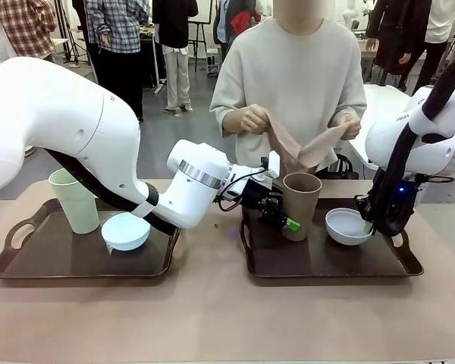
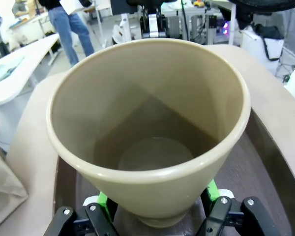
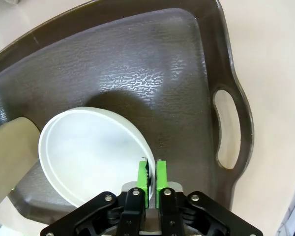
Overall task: Set up a tray with a mat and arrange the tableware.
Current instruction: Pick up the Picnic Bowl and Reusable plastic cup from the Handle tray in front of the human's position and hold them in the air.
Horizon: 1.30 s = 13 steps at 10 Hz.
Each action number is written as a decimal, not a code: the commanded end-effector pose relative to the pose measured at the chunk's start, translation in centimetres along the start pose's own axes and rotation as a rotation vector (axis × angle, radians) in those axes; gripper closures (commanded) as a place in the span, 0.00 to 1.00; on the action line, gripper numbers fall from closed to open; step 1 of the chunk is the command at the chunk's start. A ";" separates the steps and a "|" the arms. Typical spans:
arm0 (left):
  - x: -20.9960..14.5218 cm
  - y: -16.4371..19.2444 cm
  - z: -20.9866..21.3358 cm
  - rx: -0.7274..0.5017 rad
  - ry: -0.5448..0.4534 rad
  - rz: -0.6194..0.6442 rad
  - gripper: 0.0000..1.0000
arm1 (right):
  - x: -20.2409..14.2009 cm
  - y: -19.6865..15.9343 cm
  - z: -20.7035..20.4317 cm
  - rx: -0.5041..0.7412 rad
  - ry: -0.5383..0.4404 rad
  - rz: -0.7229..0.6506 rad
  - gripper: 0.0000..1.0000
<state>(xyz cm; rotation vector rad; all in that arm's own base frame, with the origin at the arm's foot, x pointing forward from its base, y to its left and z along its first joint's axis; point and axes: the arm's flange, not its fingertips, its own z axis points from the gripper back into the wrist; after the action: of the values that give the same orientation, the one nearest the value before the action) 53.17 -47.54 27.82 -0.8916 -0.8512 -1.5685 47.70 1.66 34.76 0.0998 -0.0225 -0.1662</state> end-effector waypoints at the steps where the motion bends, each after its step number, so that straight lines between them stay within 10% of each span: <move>1: -0.5 0.3 0.2 -0.017 -0.021 0.028 1.00 | 0.3 -0.1 -0.3 0.029 0.013 0.010 1.00; 2: -0.7 0.2 0.5 -0.013 -0.034 0.033 0.77 | 0.3 -0.1 -0.2 0.028 0.012 0.011 1.00; 3: -0.9 0.1 1.0 -0.004 -0.049 0.040 1.00 | 0.2 -0.2 -0.2 0.028 0.009 0.010 1.00; 4: -0.8 0.0 1.6 0.004 -0.066 0.043 1.00 | 0.3 -0.2 -0.2 0.027 0.002 0.008 1.00; 5: -0.3 -0.3 2.3 0.008 -0.070 0.045 0.77 | 0.1 0.0 0.3 0.052 0.006 0.003 1.00; 6: 0.8 -0.9 3.4 0.007 -0.060 0.047 0.24 | -0.3 -0.1 1.4 0.081 0.012 0.014 1.00; 13: 12.7 -7.6 13.3 0.153 -0.004 -0.021 0.24 | -8.3 -0.3 19.1 0.101 -0.081 0.060 1.00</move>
<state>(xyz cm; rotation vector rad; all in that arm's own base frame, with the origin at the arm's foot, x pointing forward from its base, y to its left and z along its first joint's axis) 47.19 -41.20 44.34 -0.7979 -0.9519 -1.5237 39.76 0.61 52.05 0.2082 -0.1130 -0.1007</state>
